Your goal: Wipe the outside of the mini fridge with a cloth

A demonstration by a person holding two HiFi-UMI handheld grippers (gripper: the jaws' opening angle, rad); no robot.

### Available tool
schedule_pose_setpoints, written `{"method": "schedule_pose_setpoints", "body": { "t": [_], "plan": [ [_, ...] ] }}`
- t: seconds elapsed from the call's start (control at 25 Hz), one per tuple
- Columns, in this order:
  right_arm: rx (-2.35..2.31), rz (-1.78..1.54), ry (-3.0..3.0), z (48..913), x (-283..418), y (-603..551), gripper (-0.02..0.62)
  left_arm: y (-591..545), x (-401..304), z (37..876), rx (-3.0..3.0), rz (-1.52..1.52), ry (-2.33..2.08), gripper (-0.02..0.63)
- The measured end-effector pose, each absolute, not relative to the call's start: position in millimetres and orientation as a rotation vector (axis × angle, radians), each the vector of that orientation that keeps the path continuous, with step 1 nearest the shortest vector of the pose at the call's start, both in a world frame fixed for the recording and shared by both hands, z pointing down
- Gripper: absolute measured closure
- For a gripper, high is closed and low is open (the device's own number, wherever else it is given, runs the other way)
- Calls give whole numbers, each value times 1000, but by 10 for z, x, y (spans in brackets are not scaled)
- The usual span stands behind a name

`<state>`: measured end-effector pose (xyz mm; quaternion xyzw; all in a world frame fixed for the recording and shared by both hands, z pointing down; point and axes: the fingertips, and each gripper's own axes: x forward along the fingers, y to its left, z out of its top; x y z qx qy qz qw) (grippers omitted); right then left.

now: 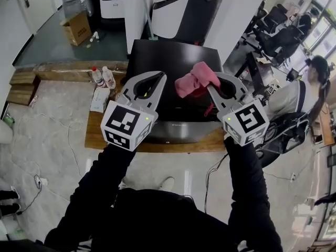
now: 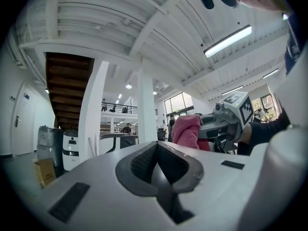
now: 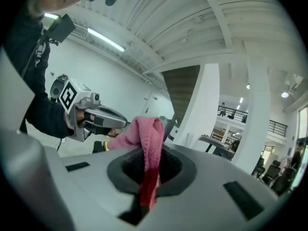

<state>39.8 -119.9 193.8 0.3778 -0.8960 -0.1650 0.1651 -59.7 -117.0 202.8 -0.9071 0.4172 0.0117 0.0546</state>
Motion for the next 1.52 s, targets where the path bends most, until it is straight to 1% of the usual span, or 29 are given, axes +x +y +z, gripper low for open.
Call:
{"method": "schedule_pose_setpoints", "body": {
  "t": [0.24, 0.44, 0.64, 0.8, 0.92, 1.04, 1.16, 1.24, 1.52],
  "plan": [
    [1176, -421, -2625, 1833, -693, -1310, 580, -1330, -1788, 2014, -2754, 48, 1246, 600],
    [1286, -370, -2701, 1778, -1732, -1371, 580, -1506, -2853, 2122, -2785, 38, 1175, 600],
    [1383, -288, -2836, 1616, -2298, -1346, 580, -1600, -3348, 2066, -2770, 35, 1180, 600],
    [1507, -208, -2952, 1570, -3046, -1521, 578, -1812, -4115, 2058, -2752, 74, 1226, 600],
    [1581, -99, -3046, 1690, -3414, -1681, 580, -1934, -4511, 2054, -2714, 103, 1285, 600],
    [1690, 33, -3113, 1960, -3591, -1871, 580, -1996, -4731, 2094, -2670, 136, 1309, 600],
    [1841, 320, -3168, 2365, -3633, -2102, 580, -2075, -4824, 2260, -2697, 178, 1280, 600],
    [1932, 440, -3171, 2613, -3645, -2241, 580, -2164, -4844, 2398, -2733, 195, 1267, 600],
    [2076, 806, -3212, 3134, -3511, -2680, 580, -2488, -4557, 2761, -2768, 191, 1162, 600]
  ]
}}
